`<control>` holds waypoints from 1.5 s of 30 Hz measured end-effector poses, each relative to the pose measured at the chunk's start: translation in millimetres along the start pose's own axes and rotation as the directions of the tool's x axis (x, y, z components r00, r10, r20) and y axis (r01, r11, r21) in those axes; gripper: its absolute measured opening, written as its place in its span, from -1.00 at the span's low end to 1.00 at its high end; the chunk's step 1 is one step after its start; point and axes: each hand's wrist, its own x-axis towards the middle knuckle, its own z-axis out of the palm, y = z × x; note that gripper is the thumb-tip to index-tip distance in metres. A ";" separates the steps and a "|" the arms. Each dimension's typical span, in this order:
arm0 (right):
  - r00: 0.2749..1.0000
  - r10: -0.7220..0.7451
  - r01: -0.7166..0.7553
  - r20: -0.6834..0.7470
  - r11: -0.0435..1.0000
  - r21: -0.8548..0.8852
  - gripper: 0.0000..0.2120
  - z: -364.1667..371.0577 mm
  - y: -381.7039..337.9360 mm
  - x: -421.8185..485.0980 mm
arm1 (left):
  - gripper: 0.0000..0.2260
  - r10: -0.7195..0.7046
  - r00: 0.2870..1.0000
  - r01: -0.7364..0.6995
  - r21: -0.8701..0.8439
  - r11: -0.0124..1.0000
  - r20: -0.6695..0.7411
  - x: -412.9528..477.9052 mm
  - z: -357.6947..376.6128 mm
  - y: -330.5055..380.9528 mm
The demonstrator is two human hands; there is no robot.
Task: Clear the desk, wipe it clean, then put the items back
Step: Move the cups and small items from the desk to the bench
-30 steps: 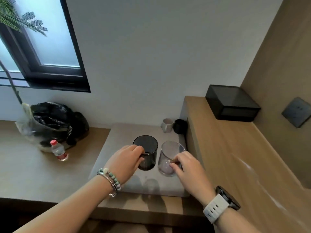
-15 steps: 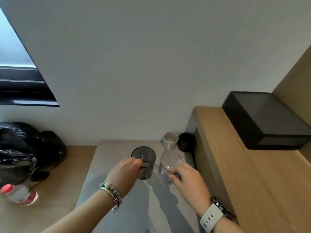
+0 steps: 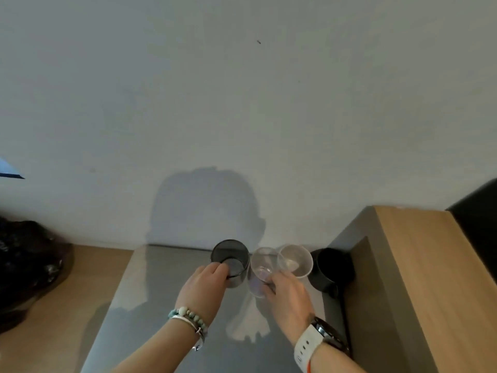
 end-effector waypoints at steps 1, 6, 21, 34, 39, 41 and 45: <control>1.000 0.000 0.000 0.002 1.000 -0.002 -0.83 5.4 5.6 14.7 | -0.54 -0.010 1.000 0.010 0.000 1.000 -0.007 8.6 10.9 -5.0; 0.999 0.023 -0.024 -0.028 1.000 -0.019 -0.77 39.8 29.5 69.3 | -0.55 -0.067 0.995 0.063 0.052 0.997 0.077 34.5 57.1 -27.1; 0.981 0.162 -0.173 -0.102 0.980 -0.101 -0.79 86.6 51.2 103.9 | -0.68 -0.189 0.955 0.193 0.008 0.981 0.227 41.6 116.8 -36.9; 0.998 0.044 -0.048 -0.054 0.996 -0.074 -0.76 44.7 30.9 66.5 | -0.62 -0.096 0.950 0.113 -0.039 0.993 0.295 38.3 64.1 -8.4; 0.989 0.021 -0.046 -0.147 0.985 -0.164 -0.78 -10.6 10.9 24.6 | -0.73 0.109 0.969 -0.118 0.028 0.993 0.222 49.4 -4.4 27.4; 0.979 0.006 -0.052 -0.205 0.974 -0.219 -0.76 -39.4 2.3 4.9 | -0.78 0.173 0.969 -0.184 0.044 0.982 0.176 55.6 -42.7 51.4; 0.940 -0.003 -0.089 -0.341 0.963 -0.253 -0.73 -101.7 -11.3 -47.9 | -0.73 0.223 0.963 -0.228 0.012 0.974 0.153 64.3 -110.2 108.9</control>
